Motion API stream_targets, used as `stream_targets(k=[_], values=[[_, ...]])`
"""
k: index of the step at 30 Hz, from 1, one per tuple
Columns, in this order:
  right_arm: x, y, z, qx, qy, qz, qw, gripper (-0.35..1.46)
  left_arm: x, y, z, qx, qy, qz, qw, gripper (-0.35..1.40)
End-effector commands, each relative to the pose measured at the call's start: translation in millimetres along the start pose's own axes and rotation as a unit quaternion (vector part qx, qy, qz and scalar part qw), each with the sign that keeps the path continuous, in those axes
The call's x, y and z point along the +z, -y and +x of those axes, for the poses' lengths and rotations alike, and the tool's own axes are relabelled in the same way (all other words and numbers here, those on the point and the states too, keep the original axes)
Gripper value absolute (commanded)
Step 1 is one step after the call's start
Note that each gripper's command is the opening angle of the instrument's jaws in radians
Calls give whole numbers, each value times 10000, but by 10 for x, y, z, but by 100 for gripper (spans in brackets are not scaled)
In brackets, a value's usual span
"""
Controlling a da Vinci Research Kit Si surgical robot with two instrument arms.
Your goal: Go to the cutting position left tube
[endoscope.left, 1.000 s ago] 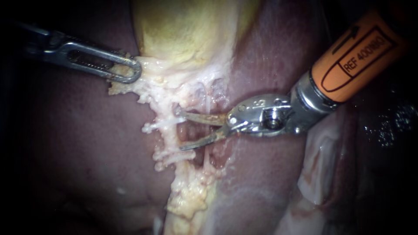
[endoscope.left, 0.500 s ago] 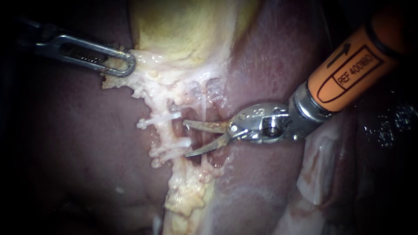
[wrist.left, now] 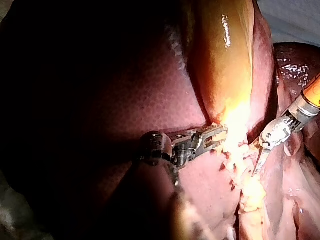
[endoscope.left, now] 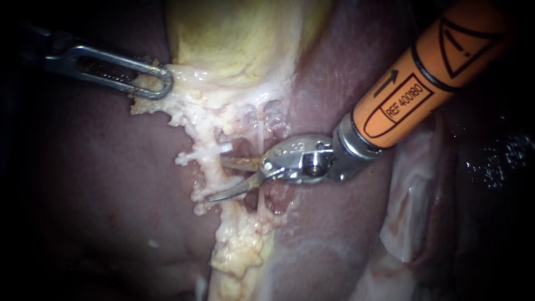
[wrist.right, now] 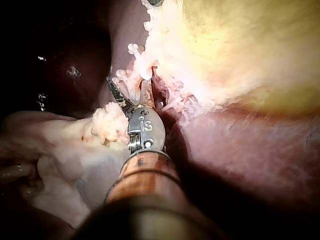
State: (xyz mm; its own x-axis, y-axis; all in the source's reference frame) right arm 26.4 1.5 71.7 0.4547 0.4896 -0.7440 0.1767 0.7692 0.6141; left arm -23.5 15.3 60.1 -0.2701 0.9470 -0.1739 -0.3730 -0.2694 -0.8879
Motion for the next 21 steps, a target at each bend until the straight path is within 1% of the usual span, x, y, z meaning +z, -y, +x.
stream_targets(k=[1, 5, 7, 11, 15, 17, 21], values=[[1, -1, 0, -5, 6, 15, 10000, 140, 0, 0, 0, 1, 0, 1, 10000, -35], [3, -4, -2, -9, -22, 7, 10000, 140, 1, 0, 0, 1, -1, 2, 10000, -35], [3, -5, -3, -13, -80, 8, 10000, 140, 1, 0, -1, 1, -1, 3, 10000, -35], [5, -4, -3, -78, -283, 313, 9991, 140, 2, 0, -1, 3, -4, 7, 10000, -35], [7, -4, -4, -220, -360, 590, 9974, 136, 3, 0, -1, 3, -5, 8, 10000, -35], [9, -4, -3, -281, -437, 712, 9961, 133, 3, 0, -1, 3, -6, 9, 10000, -35], [15, -4, -3, -363, -426, 782, 9954, 130, 3, 0, -1, 2, -6, 9, 10000, -35]])
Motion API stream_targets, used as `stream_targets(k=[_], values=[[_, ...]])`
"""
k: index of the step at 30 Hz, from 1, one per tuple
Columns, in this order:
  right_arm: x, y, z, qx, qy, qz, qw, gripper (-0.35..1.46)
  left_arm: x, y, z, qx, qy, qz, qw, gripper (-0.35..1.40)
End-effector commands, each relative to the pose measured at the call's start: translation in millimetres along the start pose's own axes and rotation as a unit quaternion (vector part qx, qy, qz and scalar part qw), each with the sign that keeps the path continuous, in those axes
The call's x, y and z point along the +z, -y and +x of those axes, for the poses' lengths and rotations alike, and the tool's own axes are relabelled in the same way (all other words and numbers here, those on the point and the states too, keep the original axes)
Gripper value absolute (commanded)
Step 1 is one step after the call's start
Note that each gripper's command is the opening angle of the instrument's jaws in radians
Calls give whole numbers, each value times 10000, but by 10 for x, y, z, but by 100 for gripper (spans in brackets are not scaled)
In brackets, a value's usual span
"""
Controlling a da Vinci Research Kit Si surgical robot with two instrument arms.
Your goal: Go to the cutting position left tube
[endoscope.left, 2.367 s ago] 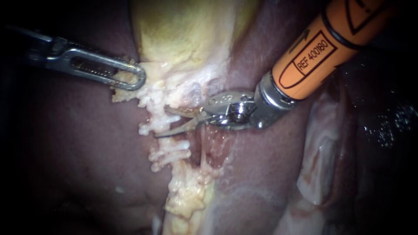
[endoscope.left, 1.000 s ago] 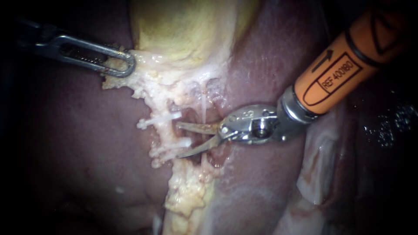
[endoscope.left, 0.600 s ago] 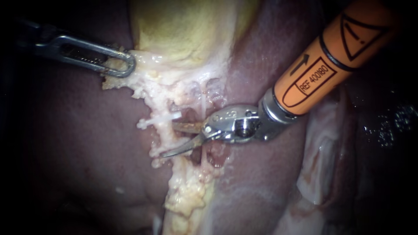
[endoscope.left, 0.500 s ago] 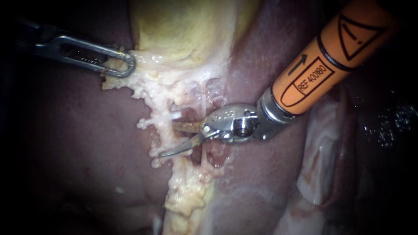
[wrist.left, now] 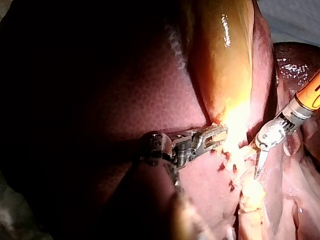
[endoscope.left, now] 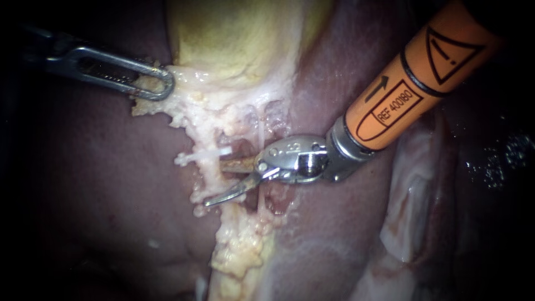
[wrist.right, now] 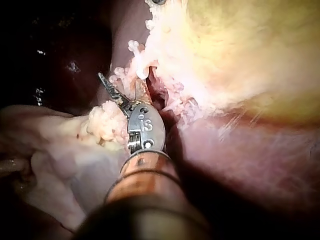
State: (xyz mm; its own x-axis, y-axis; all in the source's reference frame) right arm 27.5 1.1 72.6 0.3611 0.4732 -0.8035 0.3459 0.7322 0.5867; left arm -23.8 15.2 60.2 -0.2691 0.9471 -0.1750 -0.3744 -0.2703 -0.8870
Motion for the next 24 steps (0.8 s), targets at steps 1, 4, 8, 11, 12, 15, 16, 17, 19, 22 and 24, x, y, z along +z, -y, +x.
stream_targets(k=[1, 4, 8, 11, 12, 15, 16, 17, 19, 22, 24], values=[[4, 0, 0, -14, 5, -8, 10000, 128, 0, 0, 0, -1, 0, 1, 10000, -35], [15, -2, -3, -57, 21, 3, 10000, 126, 1, 0, 0, -2, -1, 2, 10000, -35], [35, -6, -8, -59, 27, -20, 10000, 125, 1, 0, 1, -2, -2, 3, 10000, -35], [41, -9, -9, -38, -14, -42, 10000, 125, 1, 0, 1, -2, -2, 3, 10000, -35], [42, -9, -8, -10, -76, -57, 10000, 125, 1, 0, 1, -2, -3, 3, 10000, -35], [42, -11, -5, 106, -231, -68, 9997, 125, 2, 0, 1, -3, -3, 4, 10000, -35], [44, -11, -4, 136, -248, -83, 9996, 125, 2, 0, 1, -3, -3, 4, 10000, -35], [45, -12, -3, 135, -264, -99, 9995, 125, 2, 0, 1, -3, -4, 4, 10000, -35], [47, -13, -2, 194, -312, -116, 9993, 125, 2, -1, 1, -4, -4, 5, 10000, -35], [48, -15, -1, 403, -414, -171, 9982, 125, 3, -1, 1, -4, -5, 6, 10000, -35], [49, -16, 1, 553, -497, -178, 9971, 125, 3, -1, 1, -4, -5, 5, 10000, -35]])
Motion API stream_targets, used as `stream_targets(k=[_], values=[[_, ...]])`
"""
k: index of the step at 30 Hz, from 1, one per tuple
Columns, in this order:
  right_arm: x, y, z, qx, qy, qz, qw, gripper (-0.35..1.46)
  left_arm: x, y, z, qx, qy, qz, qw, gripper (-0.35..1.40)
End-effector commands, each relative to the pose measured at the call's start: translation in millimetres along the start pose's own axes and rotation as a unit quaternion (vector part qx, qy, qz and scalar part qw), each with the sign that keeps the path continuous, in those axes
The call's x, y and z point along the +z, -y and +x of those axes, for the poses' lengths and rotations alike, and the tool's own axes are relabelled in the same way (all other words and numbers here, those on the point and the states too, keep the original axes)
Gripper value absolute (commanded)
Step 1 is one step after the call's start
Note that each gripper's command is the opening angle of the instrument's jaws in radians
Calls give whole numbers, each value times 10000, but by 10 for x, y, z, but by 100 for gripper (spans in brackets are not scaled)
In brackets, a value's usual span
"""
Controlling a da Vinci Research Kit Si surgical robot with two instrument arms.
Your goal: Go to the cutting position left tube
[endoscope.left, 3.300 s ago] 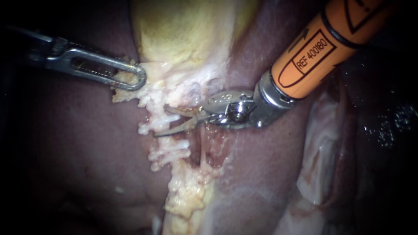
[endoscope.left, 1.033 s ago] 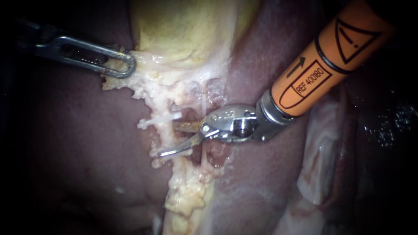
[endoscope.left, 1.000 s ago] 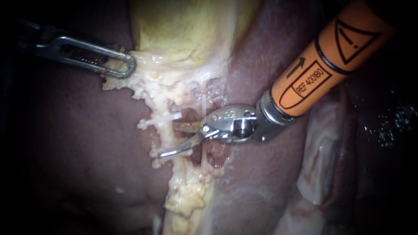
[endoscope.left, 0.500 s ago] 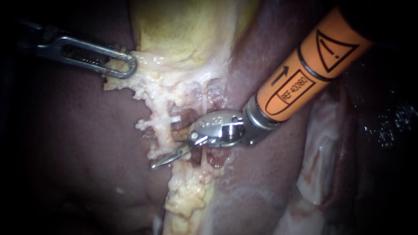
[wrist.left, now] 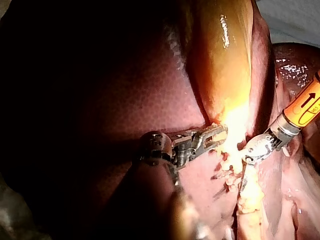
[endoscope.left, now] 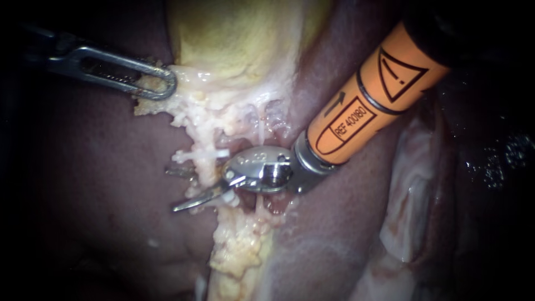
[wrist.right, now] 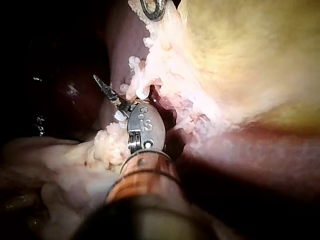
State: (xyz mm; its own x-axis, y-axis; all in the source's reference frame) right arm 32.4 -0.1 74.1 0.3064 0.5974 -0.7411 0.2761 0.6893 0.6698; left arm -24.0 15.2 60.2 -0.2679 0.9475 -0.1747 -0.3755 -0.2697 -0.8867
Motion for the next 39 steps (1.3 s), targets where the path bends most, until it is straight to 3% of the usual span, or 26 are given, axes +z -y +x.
stream_targets(k=[1, 9, 25, 39], values=[[-1, 0, 2, 31, 3, 4, 10000, 125, 0, 0, 0, 0, 1, 0, 10000, -35], [-3, 5, 13, 350, -103, 31, 9993, 125, 0, 0, 0, 0, 1, 0, 10000, -35], [-12, 46, 47, 929, -160, 193, 9954, 128, -1, 1, -1, 3, 3, -2, 10000, -35], [-13, 46, 46, 1102, -151, 213, 9936, 130, -1, 1, -1, 3, 4, -3, 10000, -35]])
